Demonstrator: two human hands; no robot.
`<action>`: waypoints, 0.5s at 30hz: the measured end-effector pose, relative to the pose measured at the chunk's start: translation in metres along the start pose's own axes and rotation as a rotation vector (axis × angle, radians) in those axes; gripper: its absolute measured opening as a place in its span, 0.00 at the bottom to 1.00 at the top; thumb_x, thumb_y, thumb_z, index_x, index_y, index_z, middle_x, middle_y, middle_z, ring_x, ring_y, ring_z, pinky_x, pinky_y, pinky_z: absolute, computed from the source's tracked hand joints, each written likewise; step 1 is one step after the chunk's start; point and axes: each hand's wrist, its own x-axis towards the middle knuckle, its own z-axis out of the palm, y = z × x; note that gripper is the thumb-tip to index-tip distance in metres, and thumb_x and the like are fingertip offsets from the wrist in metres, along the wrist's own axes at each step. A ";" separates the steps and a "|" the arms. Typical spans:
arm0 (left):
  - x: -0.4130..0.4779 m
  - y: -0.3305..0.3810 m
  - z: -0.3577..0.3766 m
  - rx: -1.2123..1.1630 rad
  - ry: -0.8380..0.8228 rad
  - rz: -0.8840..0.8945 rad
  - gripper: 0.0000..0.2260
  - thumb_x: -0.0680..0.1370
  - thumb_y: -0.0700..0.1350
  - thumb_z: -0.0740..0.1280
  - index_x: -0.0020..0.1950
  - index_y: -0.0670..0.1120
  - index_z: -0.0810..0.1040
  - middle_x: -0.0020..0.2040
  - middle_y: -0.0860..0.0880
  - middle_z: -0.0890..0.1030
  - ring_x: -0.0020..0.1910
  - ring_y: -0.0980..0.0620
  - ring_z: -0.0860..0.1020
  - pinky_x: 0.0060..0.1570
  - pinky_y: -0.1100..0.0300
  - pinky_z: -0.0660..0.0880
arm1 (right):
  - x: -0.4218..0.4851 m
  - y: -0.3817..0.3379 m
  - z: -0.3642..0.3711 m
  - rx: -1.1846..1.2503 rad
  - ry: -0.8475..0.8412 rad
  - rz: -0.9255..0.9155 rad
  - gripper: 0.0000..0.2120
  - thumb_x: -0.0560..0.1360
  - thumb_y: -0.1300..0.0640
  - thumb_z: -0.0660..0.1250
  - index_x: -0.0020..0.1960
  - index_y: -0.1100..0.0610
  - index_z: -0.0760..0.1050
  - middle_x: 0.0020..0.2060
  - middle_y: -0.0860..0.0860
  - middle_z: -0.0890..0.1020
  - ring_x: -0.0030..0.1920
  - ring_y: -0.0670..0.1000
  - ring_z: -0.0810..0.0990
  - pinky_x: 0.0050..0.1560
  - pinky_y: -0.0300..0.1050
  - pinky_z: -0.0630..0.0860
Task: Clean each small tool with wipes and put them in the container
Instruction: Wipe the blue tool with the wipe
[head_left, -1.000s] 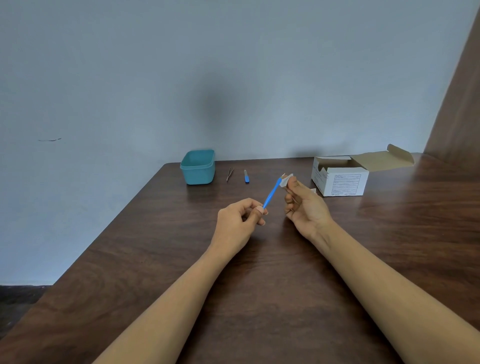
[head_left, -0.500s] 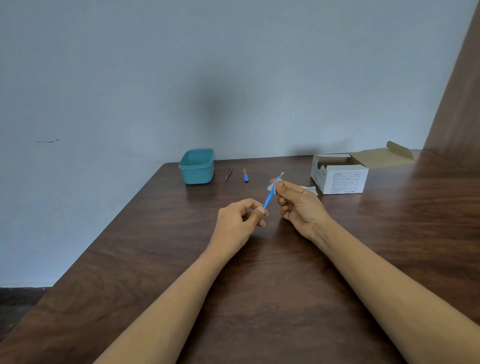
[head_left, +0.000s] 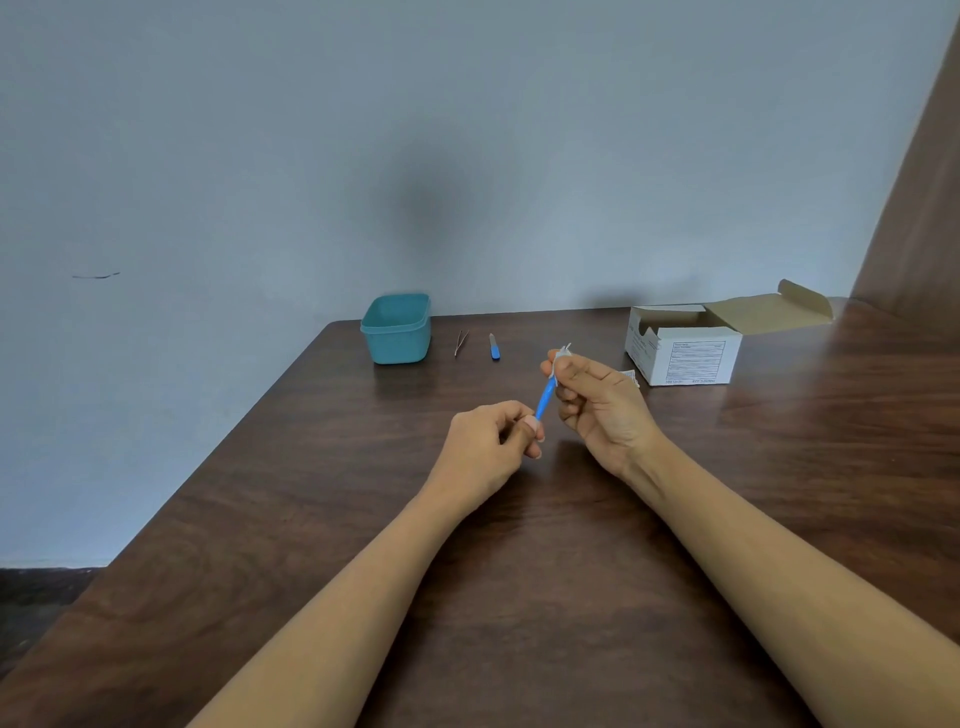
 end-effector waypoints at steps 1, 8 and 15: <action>0.000 0.000 0.000 0.002 -0.003 0.001 0.09 0.81 0.44 0.63 0.43 0.49 0.80 0.34 0.57 0.81 0.35 0.69 0.77 0.40 0.80 0.67 | 0.000 0.000 0.000 -0.012 -0.010 -0.012 0.03 0.73 0.61 0.67 0.45 0.59 0.80 0.39 0.49 0.84 0.28 0.42 0.68 0.31 0.33 0.65; -0.002 0.001 0.003 -0.005 -0.016 0.033 0.09 0.81 0.44 0.63 0.42 0.51 0.78 0.33 0.58 0.80 0.36 0.68 0.78 0.41 0.80 0.68 | 0.000 -0.003 0.002 -0.159 -0.109 -0.106 0.13 0.79 0.65 0.58 0.39 0.57 0.75 0.32 0.48 0.77 0.29 0.44 0.63 0.33 0.36 0.63; -0.003 0.002 0.004 -0.008 -0.020 0.058 0.09 0.81 0.44 0.62 0.42 0.50 0.78 0.34 0.57 0.80 0.37 0.67 0.78 0.41 0.80 0.68 | -0.001 -0.004 0.004 -0.217 -0.128 -0.093 0.15 0.79 0.65 0.54 0.38 0.57 0.73 0.31 0.46 0.76 0.28 0.43 0.63 0.34 0.34 0.65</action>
